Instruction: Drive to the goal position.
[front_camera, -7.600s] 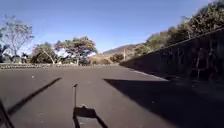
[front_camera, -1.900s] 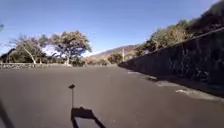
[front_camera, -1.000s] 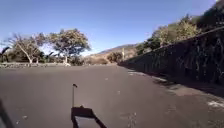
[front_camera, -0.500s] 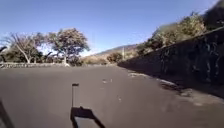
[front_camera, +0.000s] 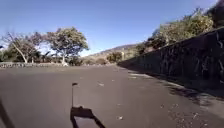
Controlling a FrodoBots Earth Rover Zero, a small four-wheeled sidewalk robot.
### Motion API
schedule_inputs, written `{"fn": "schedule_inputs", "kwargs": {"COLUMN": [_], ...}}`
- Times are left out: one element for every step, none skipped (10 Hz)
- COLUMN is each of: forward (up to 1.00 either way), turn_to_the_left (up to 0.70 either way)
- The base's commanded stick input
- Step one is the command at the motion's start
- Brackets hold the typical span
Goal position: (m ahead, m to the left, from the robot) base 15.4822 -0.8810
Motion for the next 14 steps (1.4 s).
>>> {"fn": "schedule_inputs", "kwargs": {"forward": [1.0, 1.0, 1.0, 1.0, 1.0, 1.0, 1.0, 1.0, 1.0, 1.0, 1.0, 1.0, 1.0, 1.0], "turn_to_the_left": [0.0, 0.0, 0.0, 0.0, 0.0, 0.0, 0.0, 0.0, 0.0, -0.23, -0.12, -0.02, 0.0, 0.0]}}
